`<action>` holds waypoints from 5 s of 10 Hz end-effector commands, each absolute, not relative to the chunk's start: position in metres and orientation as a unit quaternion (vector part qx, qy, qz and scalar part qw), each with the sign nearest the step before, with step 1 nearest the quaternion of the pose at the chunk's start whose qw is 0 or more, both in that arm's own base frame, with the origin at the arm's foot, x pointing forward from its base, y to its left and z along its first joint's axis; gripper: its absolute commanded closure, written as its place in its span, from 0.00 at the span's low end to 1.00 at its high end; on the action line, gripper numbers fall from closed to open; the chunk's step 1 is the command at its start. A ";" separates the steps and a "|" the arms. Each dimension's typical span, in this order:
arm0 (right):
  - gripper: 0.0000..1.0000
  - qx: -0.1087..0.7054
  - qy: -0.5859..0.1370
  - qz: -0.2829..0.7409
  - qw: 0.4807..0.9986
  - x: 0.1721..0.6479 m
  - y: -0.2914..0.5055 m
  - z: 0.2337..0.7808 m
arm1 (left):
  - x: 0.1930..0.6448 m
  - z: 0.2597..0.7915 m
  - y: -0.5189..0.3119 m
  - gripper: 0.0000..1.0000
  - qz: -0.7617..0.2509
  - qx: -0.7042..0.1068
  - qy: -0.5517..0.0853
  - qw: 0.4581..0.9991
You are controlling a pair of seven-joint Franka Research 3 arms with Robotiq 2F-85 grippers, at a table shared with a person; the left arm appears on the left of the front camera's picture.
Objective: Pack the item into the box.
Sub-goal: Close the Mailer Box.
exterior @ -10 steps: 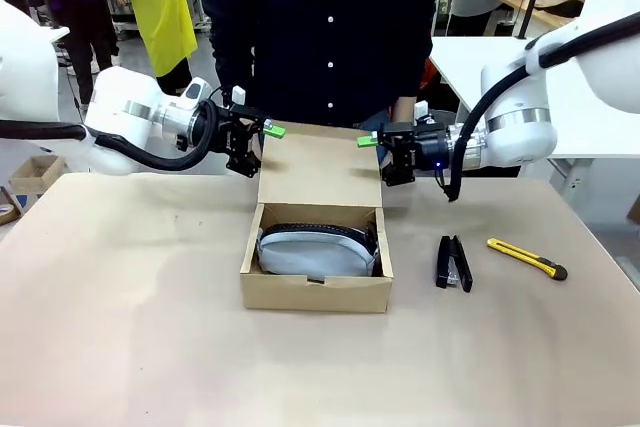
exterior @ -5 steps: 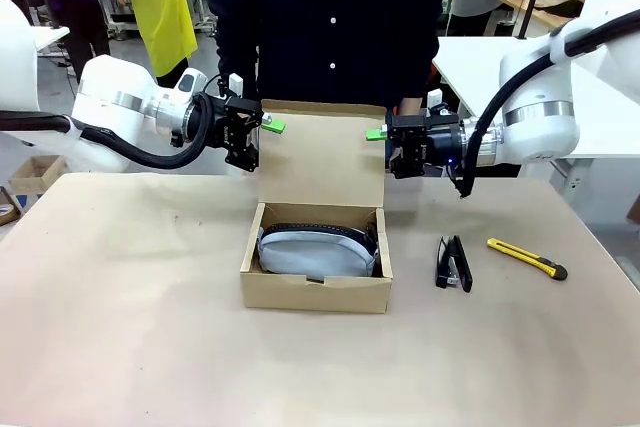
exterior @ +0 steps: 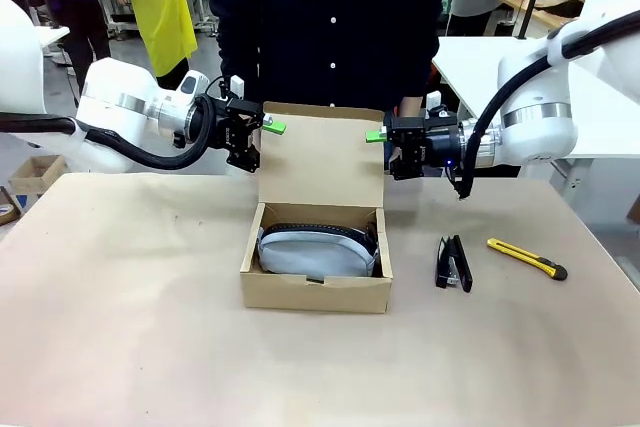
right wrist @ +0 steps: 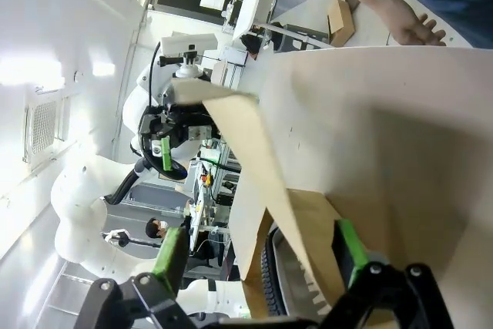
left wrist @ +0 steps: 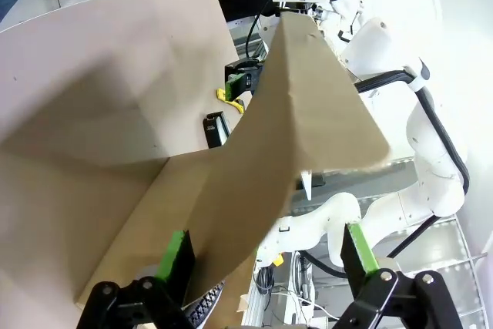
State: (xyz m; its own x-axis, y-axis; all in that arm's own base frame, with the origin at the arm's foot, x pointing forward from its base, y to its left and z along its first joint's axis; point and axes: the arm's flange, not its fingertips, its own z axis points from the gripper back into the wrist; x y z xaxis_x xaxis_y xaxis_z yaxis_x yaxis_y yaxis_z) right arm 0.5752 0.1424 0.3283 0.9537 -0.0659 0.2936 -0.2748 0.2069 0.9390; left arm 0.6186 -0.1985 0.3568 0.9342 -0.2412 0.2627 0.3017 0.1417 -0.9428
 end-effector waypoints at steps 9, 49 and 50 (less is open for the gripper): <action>0.00 0.562 -0.367 0.268 0.691 0.487 0.156 0.351 | 0.524 0.366 -0.194 0.00 -0.360 -0.616 -0.229 0.662; 0.00 0.409 -0.417 0.434 0.686 0.427 0.141 0.339 | 0.464 0.326 -0.168 0.00 -0.516 -0.508 -0.366 0.585; 0.00 0.432 -0.407 0.354 0.723 0.420 0.110 0.361 | 0.455 0.341 -0.150 0.00 -0.489 -0.527 -0.369 0.589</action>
State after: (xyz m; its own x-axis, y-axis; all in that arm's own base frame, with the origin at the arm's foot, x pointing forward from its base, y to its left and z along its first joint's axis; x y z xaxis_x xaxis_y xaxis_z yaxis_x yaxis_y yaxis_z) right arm 0.4383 0.1357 0.3380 0.3188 0.2702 0.9085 -0.9276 0.2857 0.2406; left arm 0.4748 -0.1651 0.3279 0.2244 -0.2531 0.9411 0.9685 -0.0494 -0.2442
